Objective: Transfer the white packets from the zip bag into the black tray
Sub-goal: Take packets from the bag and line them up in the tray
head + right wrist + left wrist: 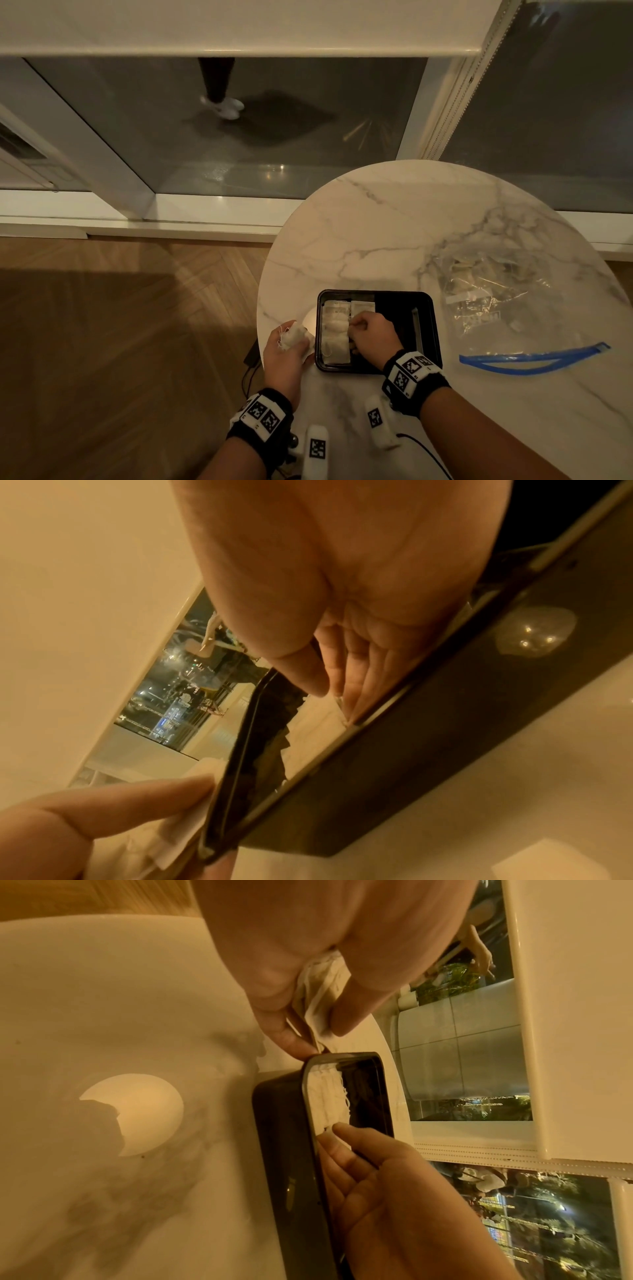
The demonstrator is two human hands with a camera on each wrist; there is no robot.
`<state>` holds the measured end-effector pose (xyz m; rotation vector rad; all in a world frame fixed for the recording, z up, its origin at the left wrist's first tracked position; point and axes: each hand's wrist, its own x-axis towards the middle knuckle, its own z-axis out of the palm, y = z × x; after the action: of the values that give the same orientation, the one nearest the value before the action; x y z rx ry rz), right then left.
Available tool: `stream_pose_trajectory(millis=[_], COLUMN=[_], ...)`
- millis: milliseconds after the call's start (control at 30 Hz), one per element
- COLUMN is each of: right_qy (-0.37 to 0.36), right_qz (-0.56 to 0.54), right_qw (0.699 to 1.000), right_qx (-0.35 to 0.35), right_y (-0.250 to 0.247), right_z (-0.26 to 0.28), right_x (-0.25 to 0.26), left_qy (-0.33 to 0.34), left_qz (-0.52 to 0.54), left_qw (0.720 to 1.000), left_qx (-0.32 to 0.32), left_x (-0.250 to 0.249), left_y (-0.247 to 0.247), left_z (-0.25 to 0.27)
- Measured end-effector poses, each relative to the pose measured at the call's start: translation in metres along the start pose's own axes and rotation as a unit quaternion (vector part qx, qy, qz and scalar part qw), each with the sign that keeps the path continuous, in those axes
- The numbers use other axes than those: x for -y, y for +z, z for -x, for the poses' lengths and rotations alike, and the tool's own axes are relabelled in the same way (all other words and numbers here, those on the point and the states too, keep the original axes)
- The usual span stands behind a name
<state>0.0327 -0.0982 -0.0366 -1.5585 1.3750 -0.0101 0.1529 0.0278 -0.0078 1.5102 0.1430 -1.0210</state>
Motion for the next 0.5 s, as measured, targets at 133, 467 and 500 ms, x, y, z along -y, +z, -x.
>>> stream_pose_trajectory(millis=[133, 467, 500], right_qy=[-0.004, -0.063, -0.070], right_qz=[0.002, -0.022, -0.038], right_qw=[1.000, 0.996, 0.996], right_qx=[-0.007, -0.054, -0.050], right_y=[-0.002, -0.014, -0.016], right_z=[-0.002, 0.010, 0.012], right_x=[-0.003, 0.008, 0.011], left_qy=[0.002, 0.031, 0.048], left_qz=[0.000, 0.011, -0.001], left_qw=[1.000, 0.999, 0.999], left_qx=[0.000, 0.010, 0.010], left_x=[0.000, -0.010, -0.012], left_y=[-0.001, 0.000, 0.001], left_z=[0.001, 0.003, 0.004])
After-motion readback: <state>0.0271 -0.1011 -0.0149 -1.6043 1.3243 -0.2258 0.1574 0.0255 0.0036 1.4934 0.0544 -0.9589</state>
